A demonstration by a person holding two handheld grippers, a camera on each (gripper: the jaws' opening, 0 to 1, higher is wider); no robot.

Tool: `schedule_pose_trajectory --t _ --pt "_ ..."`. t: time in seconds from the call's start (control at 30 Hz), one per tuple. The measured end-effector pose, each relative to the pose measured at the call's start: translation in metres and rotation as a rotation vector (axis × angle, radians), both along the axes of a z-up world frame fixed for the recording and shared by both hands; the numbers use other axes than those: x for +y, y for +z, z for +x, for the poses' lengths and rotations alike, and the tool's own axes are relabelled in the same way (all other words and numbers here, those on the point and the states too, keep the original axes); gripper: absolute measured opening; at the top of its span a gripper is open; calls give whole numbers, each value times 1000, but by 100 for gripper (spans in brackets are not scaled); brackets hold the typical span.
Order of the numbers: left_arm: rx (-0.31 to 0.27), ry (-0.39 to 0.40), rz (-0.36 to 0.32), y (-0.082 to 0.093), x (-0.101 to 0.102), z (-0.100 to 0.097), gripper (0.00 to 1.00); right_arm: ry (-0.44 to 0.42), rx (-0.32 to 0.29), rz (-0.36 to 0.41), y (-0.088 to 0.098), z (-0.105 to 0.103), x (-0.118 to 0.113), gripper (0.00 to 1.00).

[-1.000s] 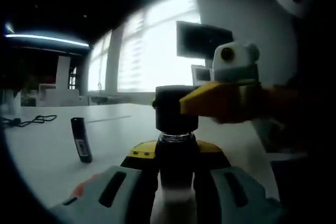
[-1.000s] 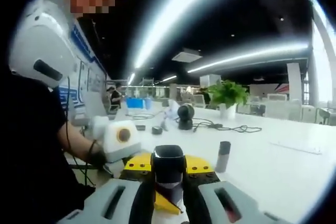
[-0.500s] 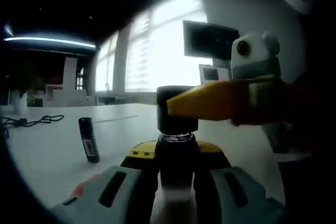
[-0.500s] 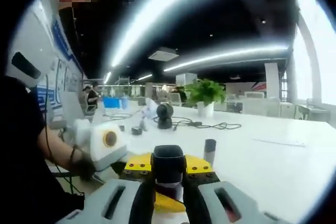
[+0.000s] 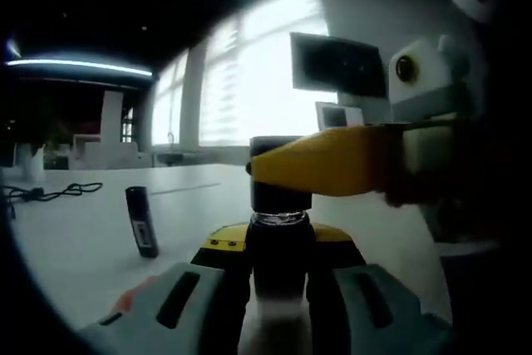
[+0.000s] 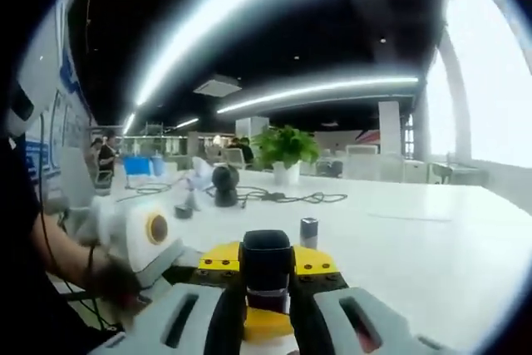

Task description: Pick up cosmetic bottle twist off cap place on table pick up cap screw tight cap place on table

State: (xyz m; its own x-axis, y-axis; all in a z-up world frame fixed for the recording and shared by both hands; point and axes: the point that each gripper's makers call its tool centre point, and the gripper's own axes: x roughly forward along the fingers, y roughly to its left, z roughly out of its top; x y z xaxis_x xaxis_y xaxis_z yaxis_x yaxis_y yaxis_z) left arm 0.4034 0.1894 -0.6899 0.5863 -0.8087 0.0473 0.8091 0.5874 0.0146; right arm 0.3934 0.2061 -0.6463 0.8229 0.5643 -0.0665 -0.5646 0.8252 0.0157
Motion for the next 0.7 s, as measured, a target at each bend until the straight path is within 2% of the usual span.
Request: schedule_pose_trajectory --t 0.37,0.7 --pt "-6 -2 2 0 -1 -1 15 -141 5 23 -1 -2 -2 13" --pt "-9 -2 2 0 -1 -1 15 -144 4 21 -1 -2 -4 13"
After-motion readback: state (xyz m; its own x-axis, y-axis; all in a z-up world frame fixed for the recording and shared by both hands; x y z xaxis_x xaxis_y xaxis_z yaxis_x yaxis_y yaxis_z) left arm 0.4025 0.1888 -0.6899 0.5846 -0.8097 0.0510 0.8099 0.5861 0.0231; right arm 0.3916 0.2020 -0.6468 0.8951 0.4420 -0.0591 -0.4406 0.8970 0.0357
